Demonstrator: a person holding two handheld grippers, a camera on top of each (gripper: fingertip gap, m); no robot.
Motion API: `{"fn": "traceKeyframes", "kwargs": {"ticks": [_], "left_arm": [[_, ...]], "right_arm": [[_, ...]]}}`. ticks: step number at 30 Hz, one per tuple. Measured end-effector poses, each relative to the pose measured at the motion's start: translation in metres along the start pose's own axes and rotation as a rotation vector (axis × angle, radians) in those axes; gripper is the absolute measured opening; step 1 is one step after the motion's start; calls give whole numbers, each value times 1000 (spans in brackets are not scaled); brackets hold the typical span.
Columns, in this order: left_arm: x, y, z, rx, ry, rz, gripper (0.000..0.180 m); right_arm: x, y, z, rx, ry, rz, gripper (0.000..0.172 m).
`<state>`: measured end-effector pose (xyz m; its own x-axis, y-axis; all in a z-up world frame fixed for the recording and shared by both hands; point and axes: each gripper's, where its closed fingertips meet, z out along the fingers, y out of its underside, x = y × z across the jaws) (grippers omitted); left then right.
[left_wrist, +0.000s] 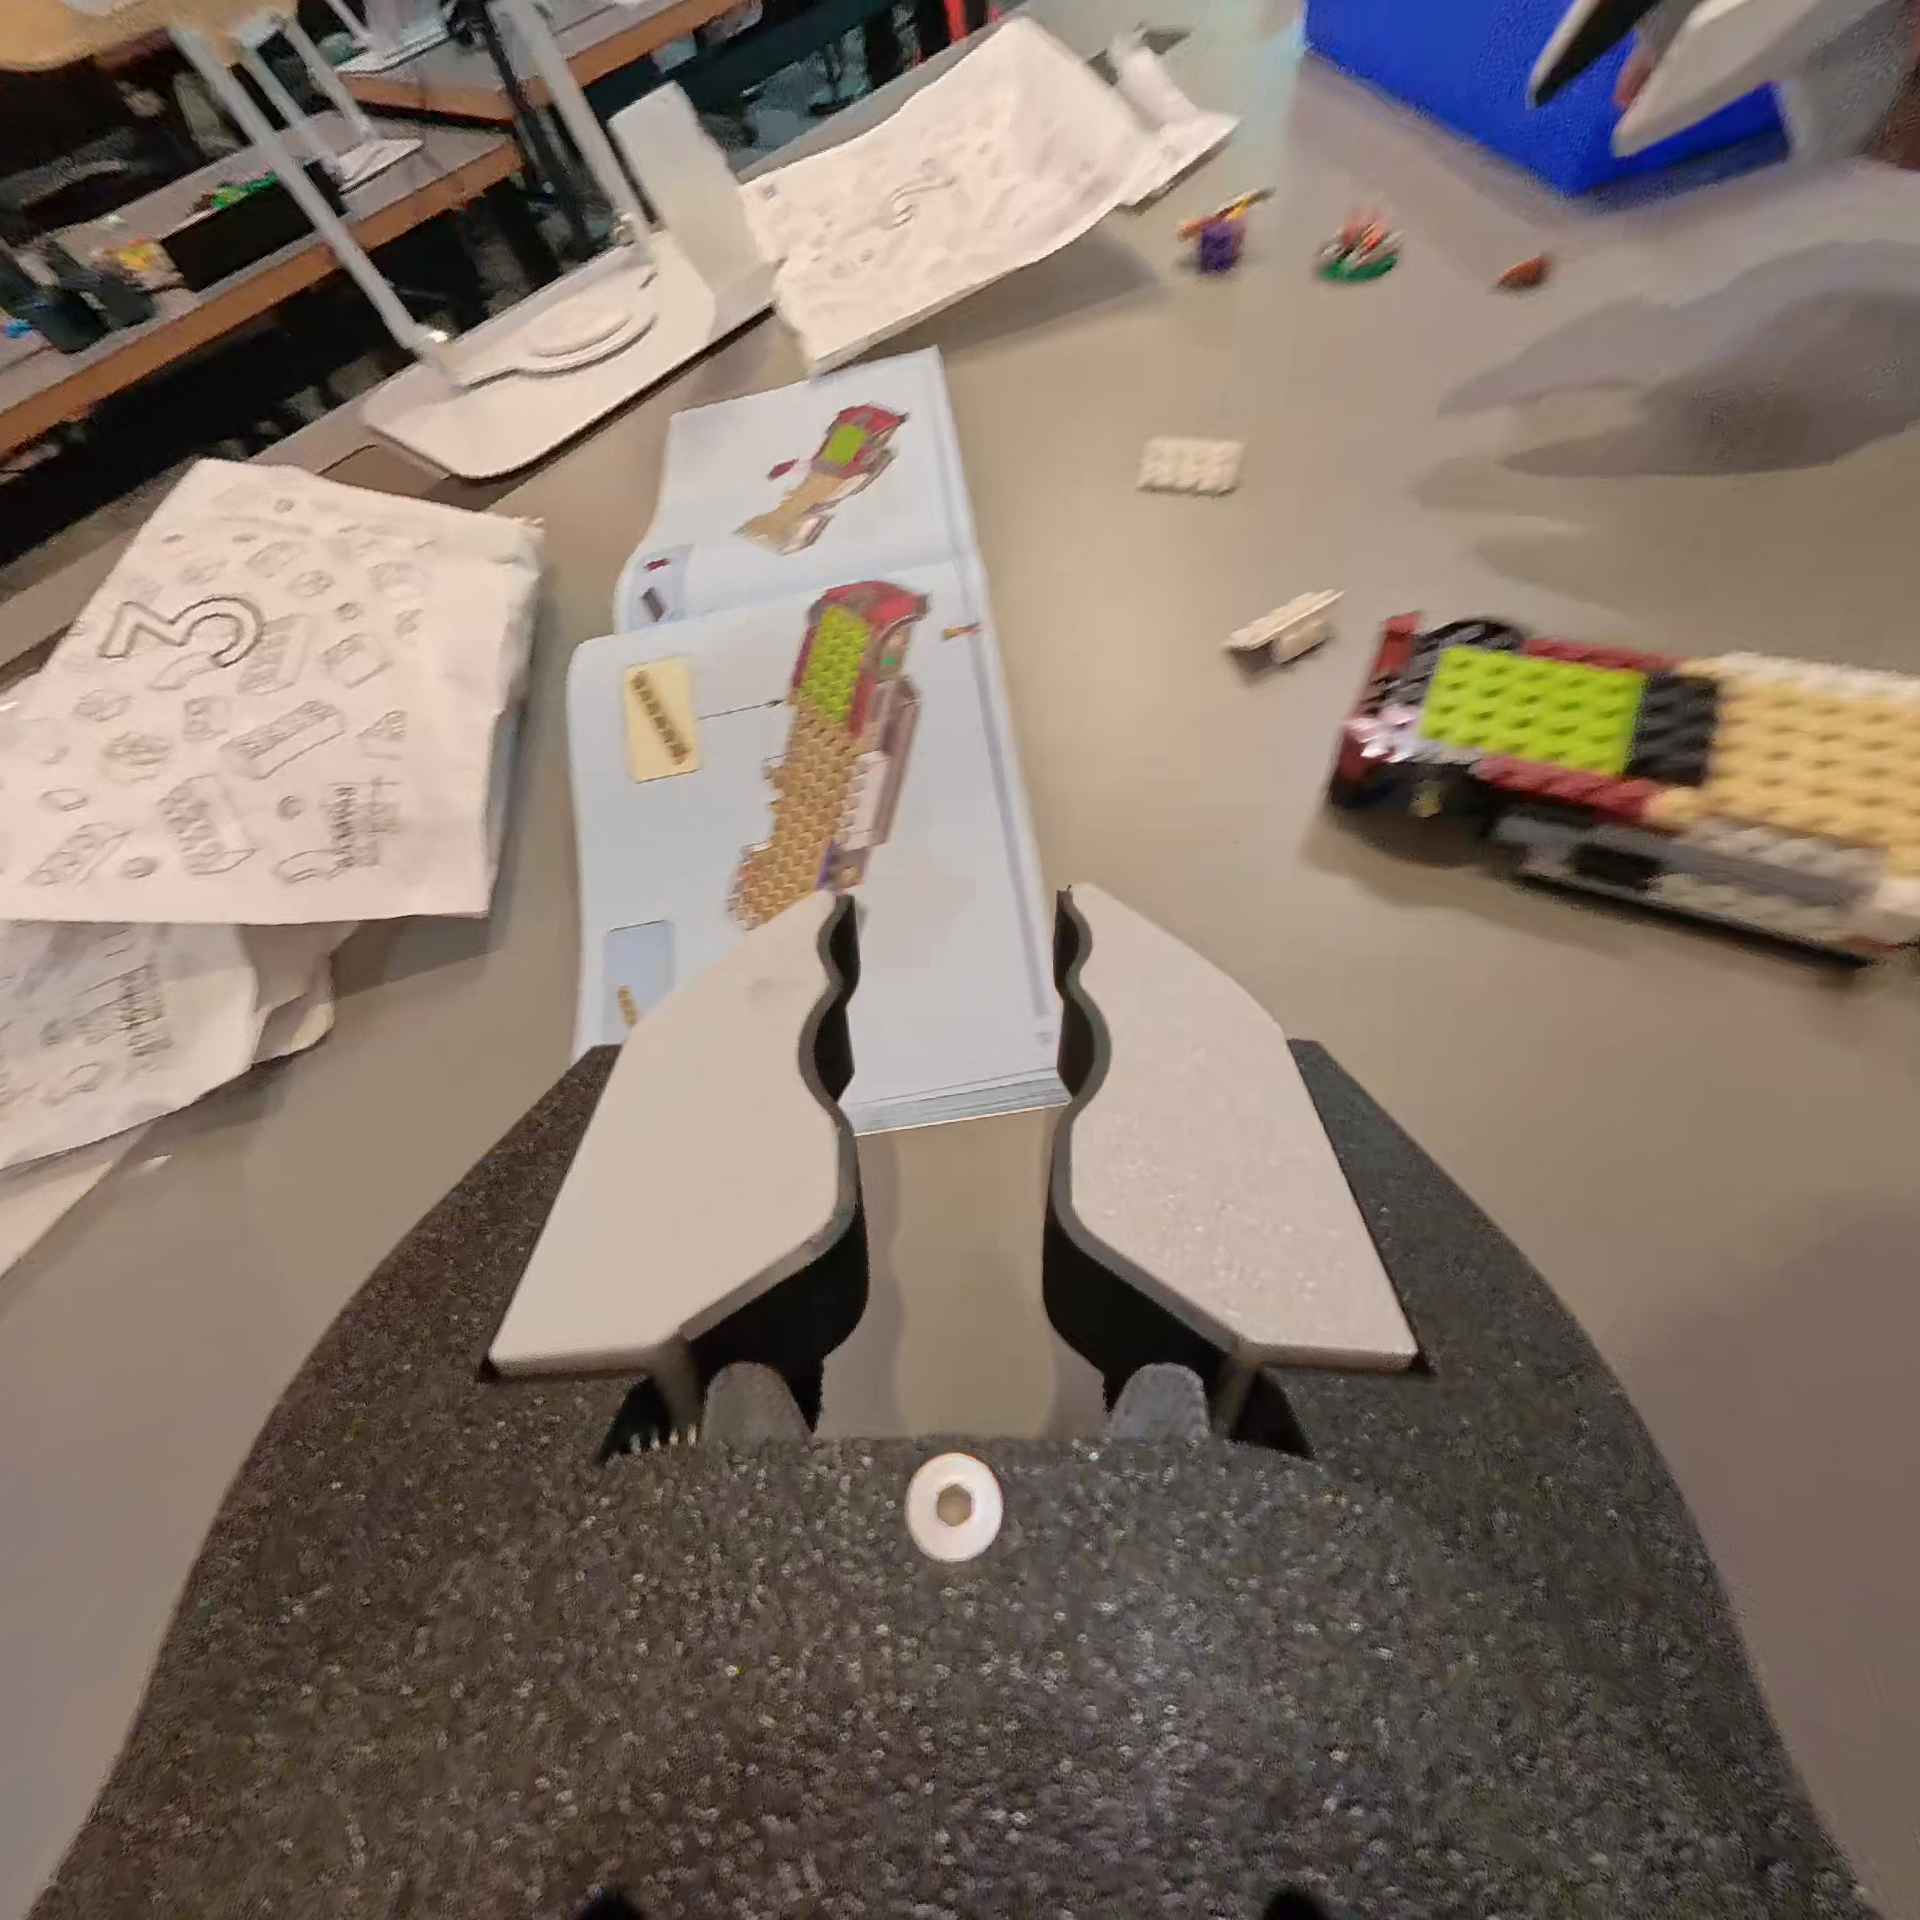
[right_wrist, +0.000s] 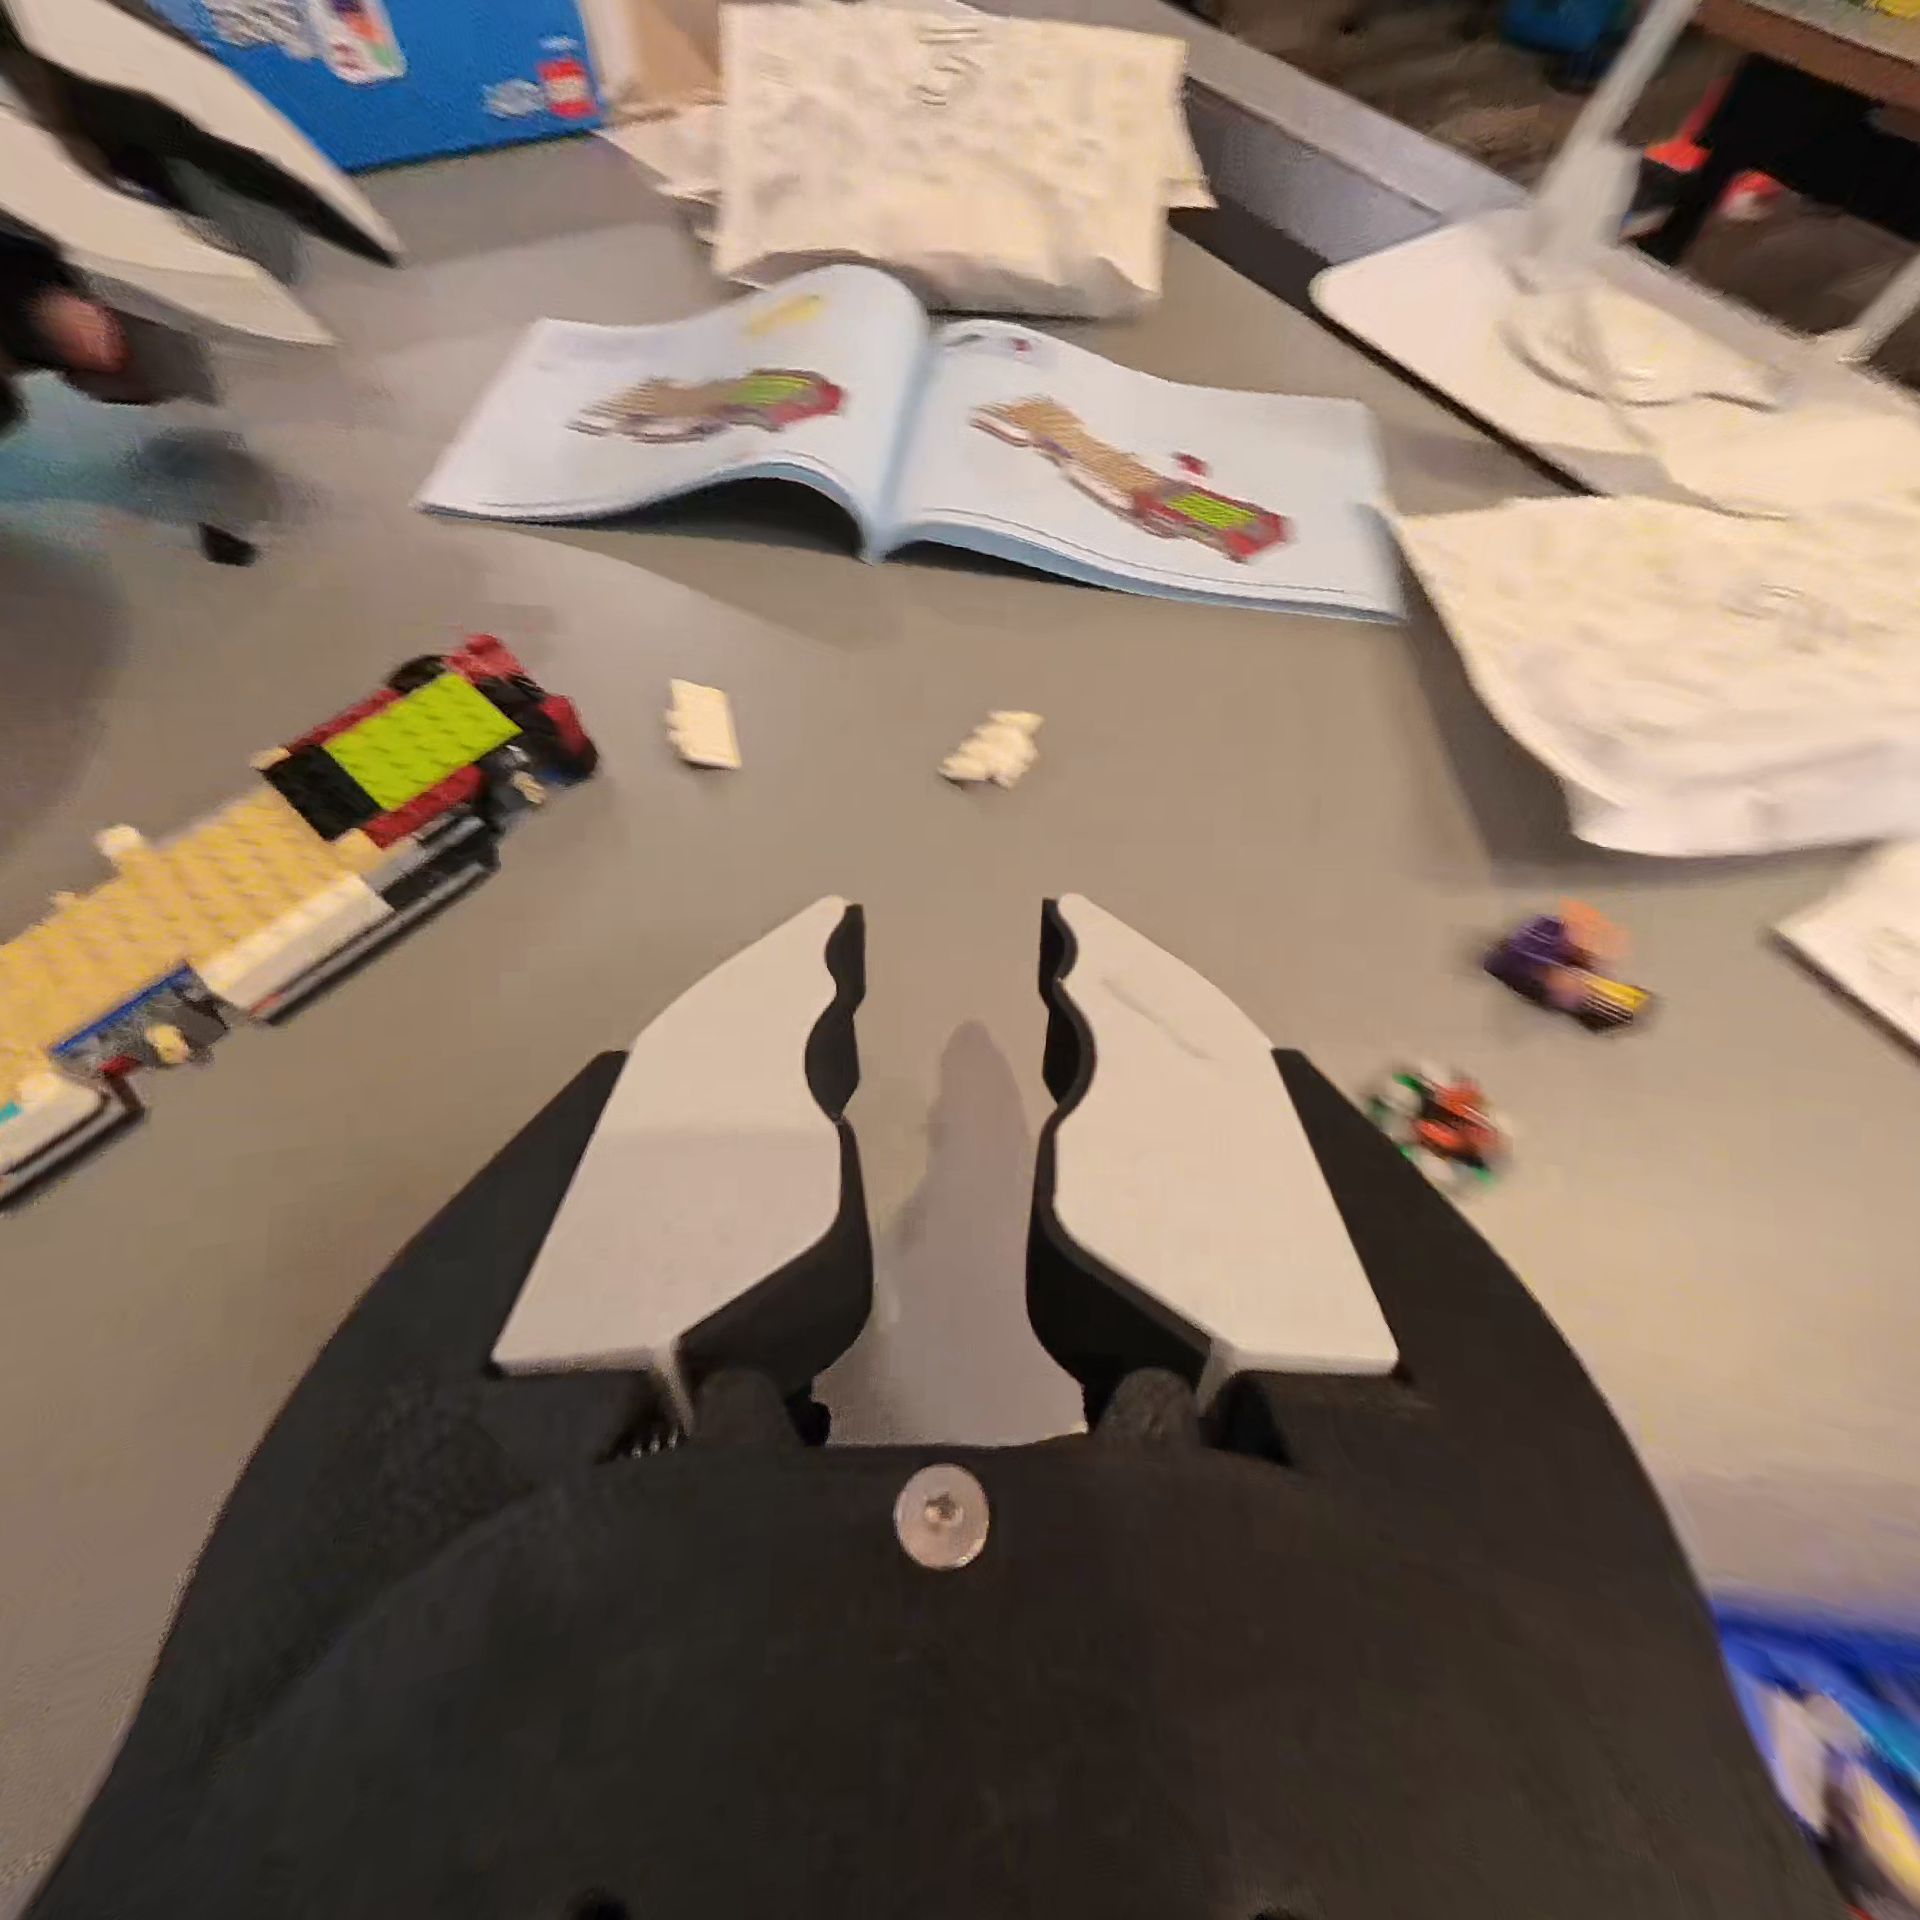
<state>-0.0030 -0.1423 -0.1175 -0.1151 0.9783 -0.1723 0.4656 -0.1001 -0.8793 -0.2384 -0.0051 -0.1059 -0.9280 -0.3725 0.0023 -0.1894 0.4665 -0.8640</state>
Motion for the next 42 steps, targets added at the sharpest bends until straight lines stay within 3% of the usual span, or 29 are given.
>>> {"fn": "traceKeyframes", "kwargs": {"ticks": [3, 6, 28, 42], "left_arm": [[-12, 10, 10, -10, -16, -5, 37], [-11, 12, 11, -26, -28, 12, 37], [-2, 21, 18, -100, -11, 83, 37], [8, 20, 15, -89, 10, 101, 39]], "right_arm": [[-25, 9, 39, -20, -103, 40, 32], [-31, 10, 54, -57, -112, 22, 33], [-28, 10, 61, -80, -148, 97, 19], [-37, 11, 61, -87, -157, 24, 16]]}}
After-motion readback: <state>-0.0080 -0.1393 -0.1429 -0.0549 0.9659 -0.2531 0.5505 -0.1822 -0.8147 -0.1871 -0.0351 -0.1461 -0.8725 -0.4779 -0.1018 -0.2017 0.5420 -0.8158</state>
